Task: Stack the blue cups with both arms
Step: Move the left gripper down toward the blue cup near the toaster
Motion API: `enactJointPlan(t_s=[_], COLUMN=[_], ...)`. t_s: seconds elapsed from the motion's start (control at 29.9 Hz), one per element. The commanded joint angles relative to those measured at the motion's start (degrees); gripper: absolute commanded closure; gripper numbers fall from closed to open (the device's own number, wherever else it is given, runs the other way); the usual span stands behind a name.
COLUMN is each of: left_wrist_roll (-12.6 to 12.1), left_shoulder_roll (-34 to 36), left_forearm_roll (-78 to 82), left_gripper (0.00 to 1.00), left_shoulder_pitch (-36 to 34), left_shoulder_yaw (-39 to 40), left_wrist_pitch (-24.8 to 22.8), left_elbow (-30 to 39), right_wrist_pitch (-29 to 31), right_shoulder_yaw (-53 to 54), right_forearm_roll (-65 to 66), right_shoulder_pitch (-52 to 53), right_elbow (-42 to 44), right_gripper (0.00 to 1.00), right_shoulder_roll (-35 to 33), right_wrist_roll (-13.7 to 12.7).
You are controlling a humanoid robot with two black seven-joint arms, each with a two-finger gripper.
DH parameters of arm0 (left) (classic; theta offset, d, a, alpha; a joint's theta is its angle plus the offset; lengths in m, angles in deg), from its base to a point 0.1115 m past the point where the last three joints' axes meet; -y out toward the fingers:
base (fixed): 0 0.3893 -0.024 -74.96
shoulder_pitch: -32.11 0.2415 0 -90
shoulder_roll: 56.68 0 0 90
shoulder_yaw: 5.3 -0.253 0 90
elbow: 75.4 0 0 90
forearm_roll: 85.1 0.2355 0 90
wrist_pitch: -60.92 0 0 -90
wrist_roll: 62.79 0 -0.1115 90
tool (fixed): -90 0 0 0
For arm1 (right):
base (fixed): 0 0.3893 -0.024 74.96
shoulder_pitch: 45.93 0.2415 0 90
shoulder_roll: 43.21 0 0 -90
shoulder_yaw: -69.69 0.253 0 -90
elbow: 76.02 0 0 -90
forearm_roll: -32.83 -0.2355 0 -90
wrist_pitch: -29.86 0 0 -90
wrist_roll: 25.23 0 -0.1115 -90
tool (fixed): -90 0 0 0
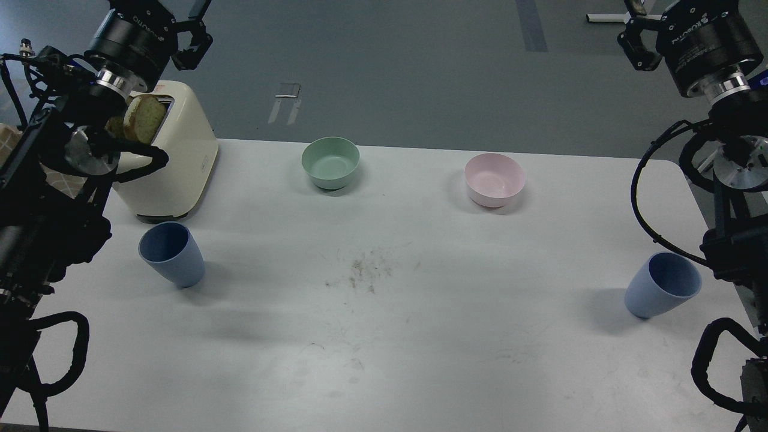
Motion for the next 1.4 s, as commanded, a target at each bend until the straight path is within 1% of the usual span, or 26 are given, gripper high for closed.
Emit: enactJointPlan(t_s=[0.0, 0.27, 0.37, 0.47, 0.5, 0.57, 0.67, 0.77, 0.8, 0.87, 0.94, 1.0, 1.04, 1.07, 1.14, 1.2, 1.27, 1.3, 1.37], left_wrist_roll=[-0.1, -0.9, -1.1, -3.4, -4.4, -4.4, -4.3, -4.2, -4.2, -4.1, -3.4, -2.4, -2.3, -2.2, -2.1, -1.3, -1.0, -1.0, -0.9], left_shoulder_roll=[-0.4, 0.4, 0.7, 2.1, 2.5, 2.6, 2.1, 3.2, 4.1, 5.3, 7.0, 10.5, 11.7, 13.7, 15.1, 17.7, 20.4, 20.4, 24.7], left_forearm_roll=[0.0, 0.1, -0.2, -0.2, -0.2, -0.2, -0.6, -0.8, -0.8, -0.7, 0.2, 4.0, 5.5, 8.5, 11.5, 17.4, 21.8, 21.8, 27.5], left_gripper=[0.02, 0.02, 0.02, 0.02, 0.02, 0.02, 0.02, 0.02, 0.02, 0.02, 0.02, 0.03, 0.03, 0.04, 0.04, 0.04, 0.05, 0.05, 0.05], left_shoulder_pitch=[0.0, -0.7, -0.8, -0.5, -0.3, -0.3, -0.1, 0.1, 0.5, 1.5, 3.1, 6.6, 7.6, 9.6, 11.7, 16.2, 18.4, 18.5, 21.0], left_shoulder_yaw=[0.0, 0.0, 0.0, 0.1, 0.7, 0.9, 1.0, 0.8, 0.7, 0.8, 0.0, -0.1, -0.1, -0.1, 0.0, 0.4, 0.6, 0.6, 0.7], left_wrist_pitch=[0.2, 0.2, -0.8, -2.7, -4.1, -5.6, -5.7, -6.2, -6.9, -6.9, -6.9, -6.9, -6.9, -6.9, -6.9, -6.9, -6.9, -6.9, -6.9], left_elbow=[0.1, 0.0, -0.1, -0.1, -0.4, -1.5, -1.7, -1.6, -1.0, -0.1, 3.3, 10.0, 11.8, 15.3, 18.4, 22.8, 24.9, 24.9, 26.6], right_wrist_pitch=[-0.2, -0.6, -0.3, -0.2, 0.0, 0.1, 0.1, 0.2, 0.8, 1.6, 2.4, 2.7, 2.8, 2.9, 3.0, 3.0, 3.6, 3.6, 4.4], right_shoulder_yaw=[0.0, 0.2, 0.2, 1.3, 1.5, 1.6, 1.6, 1.5, 1.5, 1.5, 1.6, 1.7, 1.7, 1.8, 1.8, 1.9, 2.1, 2.1, 3.3], right_forearm_roll=[0.0, 0.0, 0.0, 0.0, 0.0, 0.0, -0.1, -0.4, -0.4, -0.4, -0.4, -0.4, -0.4, -0.4, -0.4, -0.4, -0.4, -0.4, -0.4], right_shoulder_pitch=[-0.3, 0.3, 0.4, 0.4, 0.1, 0.0, -0.3, -0.4, -0.4, -0.6, -1.2, -1.9, -2.2, -2.8, -3.3, -4.3, -5.0, -5.0, -6.3], right_elbow=[0.1, 0.0, -0.2, 0.0, 0.0, 0.0, -0.1, -0.2, -0.3, -0.6, -1.3, -2.4, -2.6, -3.1, -3.6, -4.0, -4.2, -4.2, -4.2], right_gripper=[0.0, 0.0, 0.0, 0.0, 0.0, 0.0, 0.0, 0.0, 0.0, 0.0, 0.0, 0.0, 0.0, 0.0, 0.0, 0.0, 0.0, 0.0, 0.0], right_shoulder_roll=[0.4, 0.8, 0.6, 0.2, 0.2, 0.2, 0.4, 0.6, 0.7, 0.7, 0.7, 0.7, 0.7, 0.7, 0.7, 0.7, 0.5, 0.5, 0.5], right_wrist_roll=[-0.1, 0.1, 0.2, 0.2, 0.1, 0.1, 0.1, 0.2, 0.2, 0.3, 0.8, 1.6, 1.6, 1.8, 1.9, 2.5, 3.0, 3.0, 3.1])
